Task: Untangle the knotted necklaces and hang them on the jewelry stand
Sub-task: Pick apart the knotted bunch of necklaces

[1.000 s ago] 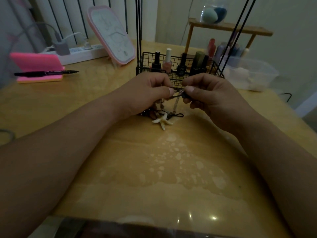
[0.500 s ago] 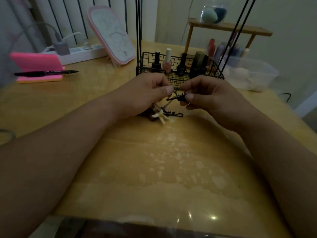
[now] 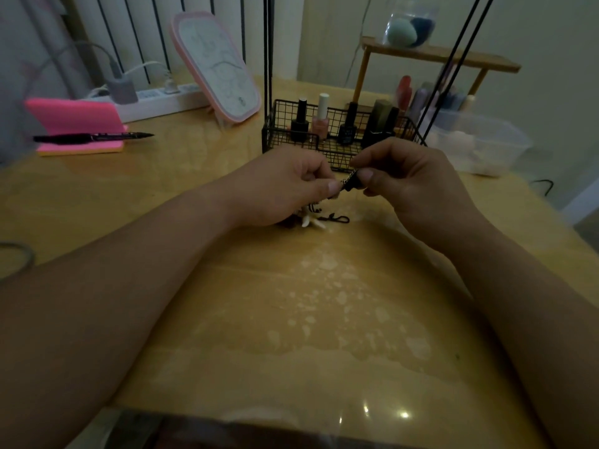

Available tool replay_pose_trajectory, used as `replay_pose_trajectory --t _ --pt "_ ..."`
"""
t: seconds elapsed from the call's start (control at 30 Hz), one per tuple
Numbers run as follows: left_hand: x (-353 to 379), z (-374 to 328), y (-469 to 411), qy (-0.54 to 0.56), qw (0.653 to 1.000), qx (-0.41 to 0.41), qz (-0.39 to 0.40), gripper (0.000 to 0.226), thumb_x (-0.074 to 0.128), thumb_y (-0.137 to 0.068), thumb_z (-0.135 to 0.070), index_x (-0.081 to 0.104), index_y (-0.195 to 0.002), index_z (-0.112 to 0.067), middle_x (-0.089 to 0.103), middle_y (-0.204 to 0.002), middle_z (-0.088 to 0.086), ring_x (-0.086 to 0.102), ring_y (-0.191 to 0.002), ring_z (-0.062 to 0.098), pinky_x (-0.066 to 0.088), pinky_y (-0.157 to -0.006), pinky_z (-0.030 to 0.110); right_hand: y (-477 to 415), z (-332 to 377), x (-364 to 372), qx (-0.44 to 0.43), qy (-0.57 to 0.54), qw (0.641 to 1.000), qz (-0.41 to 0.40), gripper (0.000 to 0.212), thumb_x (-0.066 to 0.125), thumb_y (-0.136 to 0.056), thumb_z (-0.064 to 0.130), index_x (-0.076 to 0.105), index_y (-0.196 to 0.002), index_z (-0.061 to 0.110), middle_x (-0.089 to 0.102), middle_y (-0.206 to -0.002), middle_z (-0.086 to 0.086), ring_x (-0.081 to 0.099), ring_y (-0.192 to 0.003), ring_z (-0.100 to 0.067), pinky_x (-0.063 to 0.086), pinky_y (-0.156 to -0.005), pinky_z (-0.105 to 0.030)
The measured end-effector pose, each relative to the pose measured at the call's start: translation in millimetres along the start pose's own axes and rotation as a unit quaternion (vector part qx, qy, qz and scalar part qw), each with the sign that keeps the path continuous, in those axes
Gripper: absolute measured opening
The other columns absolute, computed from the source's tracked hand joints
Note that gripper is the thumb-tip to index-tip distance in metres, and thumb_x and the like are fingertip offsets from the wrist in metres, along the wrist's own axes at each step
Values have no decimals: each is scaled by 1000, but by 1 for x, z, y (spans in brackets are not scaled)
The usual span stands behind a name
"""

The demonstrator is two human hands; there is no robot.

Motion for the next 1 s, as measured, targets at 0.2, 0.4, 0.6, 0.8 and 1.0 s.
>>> replay_pose_trajectory --t 0.2,0.4,0.6,0.8,1.0 --pt "0 2 0 8 1000 -12 -9 17 63 -103 -32 71 -94 -21 59 -69 -1 51 -59 8 44 -52 24 1 4 2 -25 9 999 -19 15 68 -99 9 71 -107 21 70 -96 12 64 -85 7 51 -78 -13" --pt "-5 4 0 64 996 -46 -47 20 58 -106 -31 68 -94 -18 55 -75 2 51 -54 3 46 -46 19 -1 4 4 -36 8 999 -15 13 67 -99 10 70 -106 20 67 -94 16 61 -86 10 48 -78 -10" --pt "-5 7 1 84 993 -56 -57 20 56 -106 -29 66 -97 -16 51 -66 -5 44 -53 6 41 -47 21 0 8 4 -45 5 999 -6 12 66 -100 10 69 -108 18 67 -94 17 61 -87 12 48 -76 -10" --pt "1 5 0 173 983 -50 -33 16 50 -109 -22 60 -100 -14 43 -55 -11 34 -50 5 31 -50 24 3 1 19 -11 23 998 64 14 66 -100 12 71 -108 23 70 -100 14 63 -92 8 47 -78 -7" --pt "0 5 1 180 982 -46 -29 17 49 -109 -21 60 -98 -15 42 -56 -9 33 -50 6 30 -48 23 1 -3 14 17 -12 998 57 13 66 -100 10 69 -108 20 70 -96 2 67 -84 -4 54 -73 -19"
Point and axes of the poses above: each hand's wrist, its own y-axis away from the middle knuckle, its own x-axis out of the palm, z = x × y, the point moved 7 cm from there along -y, towards the middle knuckle
